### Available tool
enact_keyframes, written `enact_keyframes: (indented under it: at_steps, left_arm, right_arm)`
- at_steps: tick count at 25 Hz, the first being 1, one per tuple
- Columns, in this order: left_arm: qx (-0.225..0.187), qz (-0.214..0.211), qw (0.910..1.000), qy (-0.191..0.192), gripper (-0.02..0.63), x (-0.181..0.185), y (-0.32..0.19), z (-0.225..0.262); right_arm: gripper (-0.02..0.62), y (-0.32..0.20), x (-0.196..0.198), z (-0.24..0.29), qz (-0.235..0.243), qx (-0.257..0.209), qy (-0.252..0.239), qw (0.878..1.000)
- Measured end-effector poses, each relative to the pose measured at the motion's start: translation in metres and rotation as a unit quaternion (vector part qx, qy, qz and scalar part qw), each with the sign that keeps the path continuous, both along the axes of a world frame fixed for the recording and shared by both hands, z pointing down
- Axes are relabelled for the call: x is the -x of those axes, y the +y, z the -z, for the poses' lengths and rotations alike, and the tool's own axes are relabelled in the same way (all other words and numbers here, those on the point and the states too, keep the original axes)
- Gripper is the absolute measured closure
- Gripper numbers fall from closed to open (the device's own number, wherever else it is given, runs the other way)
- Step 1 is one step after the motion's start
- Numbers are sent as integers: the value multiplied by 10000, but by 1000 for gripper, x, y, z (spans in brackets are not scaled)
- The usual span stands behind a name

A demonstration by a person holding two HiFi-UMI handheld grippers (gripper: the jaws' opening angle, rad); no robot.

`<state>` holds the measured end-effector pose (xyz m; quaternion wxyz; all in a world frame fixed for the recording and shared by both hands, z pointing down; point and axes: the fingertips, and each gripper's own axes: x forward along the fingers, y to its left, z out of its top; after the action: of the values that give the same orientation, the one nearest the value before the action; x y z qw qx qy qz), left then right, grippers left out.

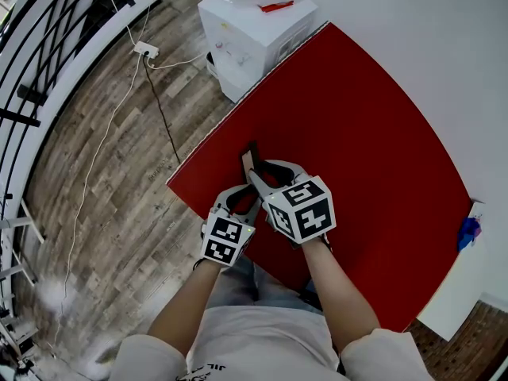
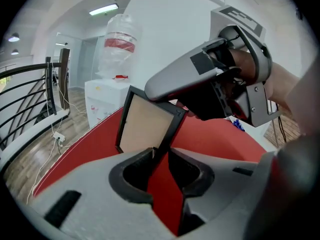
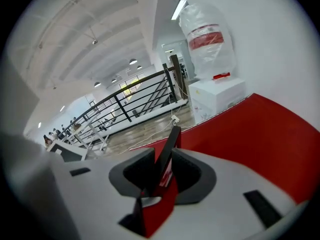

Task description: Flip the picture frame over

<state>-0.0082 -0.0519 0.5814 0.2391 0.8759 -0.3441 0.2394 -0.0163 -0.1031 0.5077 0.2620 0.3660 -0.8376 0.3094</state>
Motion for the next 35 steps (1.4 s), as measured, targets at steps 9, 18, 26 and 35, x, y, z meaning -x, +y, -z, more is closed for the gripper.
enact_keyframes:
  at_steps: [9, 18, 26, 35]
  left_arm:
    - [290, 366, 9987, 214, 509, 14, 3, -8]
    - [666, 826, 9942, -189, 573, 30, -15, -35]
    - [872, 927, 9885, -816, 600, 35, -14, -59]
    - [897, 873, 9888, -811, 600, 32, -15, -59]
  right_arm:
    - [528, -11, -49, -23, -740, 315, -15, 9968]
    - [528, -5, -92, -71, -1331, 581, 305, 9889]
    - [543, 7, -103, -104, -1540, 640, 760, 9831]
    - [551, 9, -109, -128, -1534, 667, 1116, 9796]
